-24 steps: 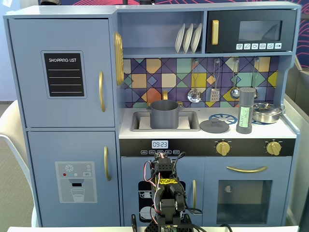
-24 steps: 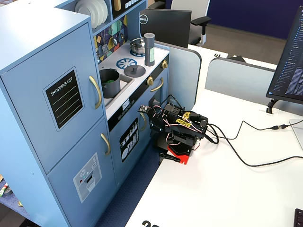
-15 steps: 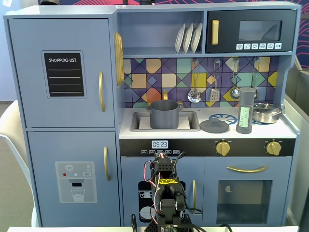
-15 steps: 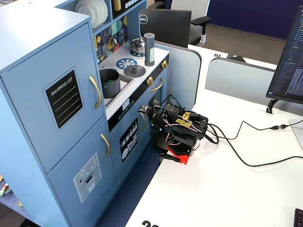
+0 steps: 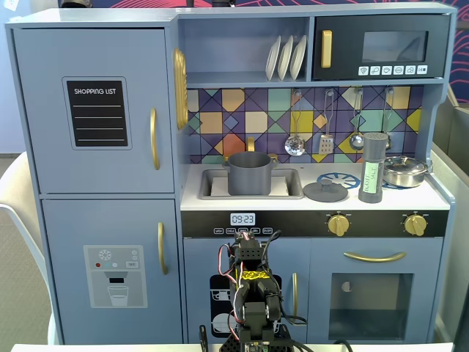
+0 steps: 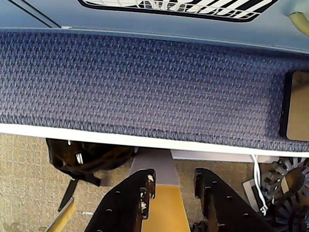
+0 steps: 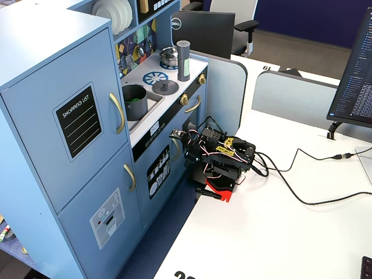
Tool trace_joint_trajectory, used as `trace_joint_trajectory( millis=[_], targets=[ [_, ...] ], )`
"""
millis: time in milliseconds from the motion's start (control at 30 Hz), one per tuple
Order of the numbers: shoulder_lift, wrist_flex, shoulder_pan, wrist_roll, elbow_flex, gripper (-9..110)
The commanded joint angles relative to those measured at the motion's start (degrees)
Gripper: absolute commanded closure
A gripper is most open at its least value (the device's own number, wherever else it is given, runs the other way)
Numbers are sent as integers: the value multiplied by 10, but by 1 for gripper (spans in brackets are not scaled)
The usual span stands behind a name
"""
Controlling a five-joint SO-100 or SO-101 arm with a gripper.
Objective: Put salt in the gray recipient
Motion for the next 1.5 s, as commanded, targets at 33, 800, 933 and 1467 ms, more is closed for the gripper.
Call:
trace_joint_trajectory(
  millis=[33,800,933,1467],
  targets=[
    [-25,-60,33,-1,-49,101],
    [-353,-607,483,-33,-484,78],
    [-390,-706,499,-30,-471,55],
    [-616,-816,501,-2,-608,43]
  ],
)
